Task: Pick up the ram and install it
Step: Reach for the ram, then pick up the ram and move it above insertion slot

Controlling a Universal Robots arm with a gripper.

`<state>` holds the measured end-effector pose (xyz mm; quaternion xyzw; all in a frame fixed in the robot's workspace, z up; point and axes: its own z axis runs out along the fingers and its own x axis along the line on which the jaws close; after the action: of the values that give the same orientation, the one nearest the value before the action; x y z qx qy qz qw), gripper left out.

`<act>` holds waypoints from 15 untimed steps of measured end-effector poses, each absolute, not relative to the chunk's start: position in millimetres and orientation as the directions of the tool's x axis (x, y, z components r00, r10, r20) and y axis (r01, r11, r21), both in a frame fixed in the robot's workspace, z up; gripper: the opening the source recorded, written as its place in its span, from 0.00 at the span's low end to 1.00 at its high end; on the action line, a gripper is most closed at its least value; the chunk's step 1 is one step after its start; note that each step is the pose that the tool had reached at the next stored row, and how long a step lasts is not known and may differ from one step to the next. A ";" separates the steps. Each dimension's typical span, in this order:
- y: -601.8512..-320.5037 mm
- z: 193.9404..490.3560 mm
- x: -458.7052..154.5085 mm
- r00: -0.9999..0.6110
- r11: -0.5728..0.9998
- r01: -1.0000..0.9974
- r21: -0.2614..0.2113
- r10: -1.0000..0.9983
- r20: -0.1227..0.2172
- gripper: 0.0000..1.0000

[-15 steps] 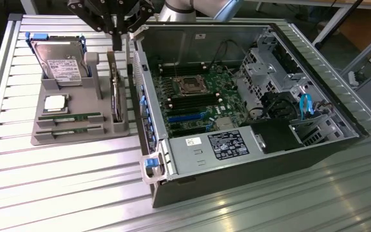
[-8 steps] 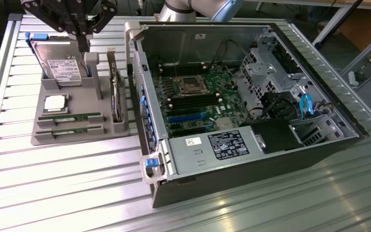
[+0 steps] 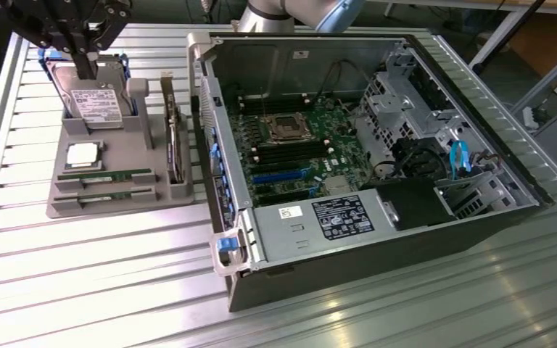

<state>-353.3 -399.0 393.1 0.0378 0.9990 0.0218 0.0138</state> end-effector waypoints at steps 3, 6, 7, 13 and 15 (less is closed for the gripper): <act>-398.9 393.1 -355.8 -0.997 0.996 0.075 0.044 0.076 -0.026 0.09; -399.0 393.1 -359.8 -0.997 0.996 0.075 0.044 0.076 -0.026 0.09; -398.9 393.1 -359.9 -0.997 0.996 0.075 0.044 0.076 -0.026 0.09; -398.9 393.1 -359.9 -0.997 0.996 0.075 0.044 0.076 -0.026 0.09; -398.9 393.1 -359.9 -0.997 0.996 0.075 0.044 0.076 -0.026 0.09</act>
<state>-359.9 -398.9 393.1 0.0378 0.9990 0.0217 0.0138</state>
